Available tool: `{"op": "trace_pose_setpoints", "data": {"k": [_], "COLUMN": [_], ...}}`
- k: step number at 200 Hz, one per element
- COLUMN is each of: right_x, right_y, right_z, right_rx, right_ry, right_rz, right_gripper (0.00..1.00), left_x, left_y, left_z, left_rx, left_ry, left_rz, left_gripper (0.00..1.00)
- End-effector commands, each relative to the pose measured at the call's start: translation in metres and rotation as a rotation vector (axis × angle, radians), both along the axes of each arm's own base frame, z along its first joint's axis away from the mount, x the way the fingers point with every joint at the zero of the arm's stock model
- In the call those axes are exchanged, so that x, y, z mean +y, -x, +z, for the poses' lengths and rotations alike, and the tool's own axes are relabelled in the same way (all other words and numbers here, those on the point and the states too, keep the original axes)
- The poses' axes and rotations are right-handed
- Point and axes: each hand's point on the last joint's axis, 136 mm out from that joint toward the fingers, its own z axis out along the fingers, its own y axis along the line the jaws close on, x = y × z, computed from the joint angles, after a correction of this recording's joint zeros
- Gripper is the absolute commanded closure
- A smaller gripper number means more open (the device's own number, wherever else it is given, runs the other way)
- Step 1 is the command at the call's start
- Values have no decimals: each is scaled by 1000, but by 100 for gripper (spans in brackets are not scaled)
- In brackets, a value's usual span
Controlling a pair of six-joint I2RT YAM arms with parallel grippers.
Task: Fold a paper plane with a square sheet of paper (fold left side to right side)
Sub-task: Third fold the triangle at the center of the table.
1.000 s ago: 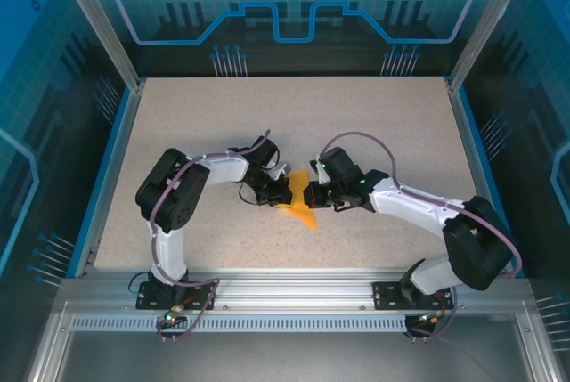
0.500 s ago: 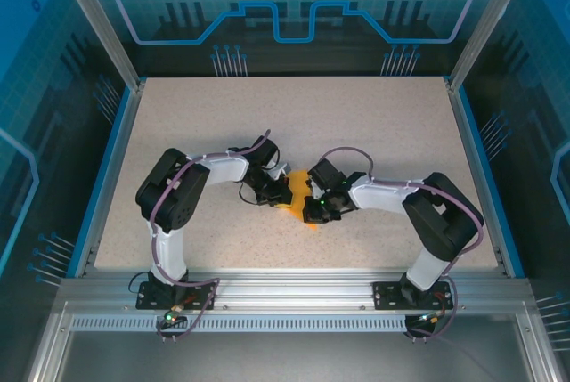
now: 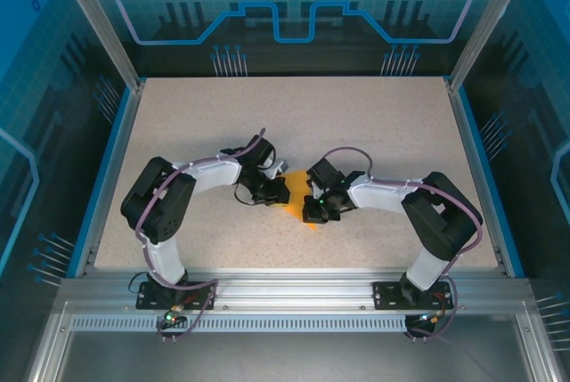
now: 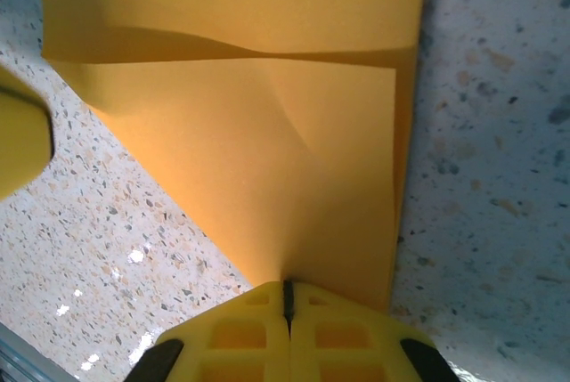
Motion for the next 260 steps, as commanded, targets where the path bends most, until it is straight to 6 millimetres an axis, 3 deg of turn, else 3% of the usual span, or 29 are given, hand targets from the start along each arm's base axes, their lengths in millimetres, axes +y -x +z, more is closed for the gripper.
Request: {"op": "trace_pose_setpoints", "data": {"k": [1,82,155,260], "right_x": [-25,-25,-25,-35], "right_y": [23,24,26,32], "right_z": [-22,-24,-25,-28], "right_rx": [100,108,114,131], "right_ry": [136,140,154,197], "right_rz": [-12,-9,0,9], "right_gripper": [100,100,100,100], "left_x": [-13,-29,-28,12], "left_y": [18,26,21,15], "left_z": [7,-10,-21,-42], "left_rx": [-8,32,28,20], "left_ry": [51,34,0,-196], "left_rz": [-83,-142,-128,-82], "left_gripper": [88,91,91,94]}}
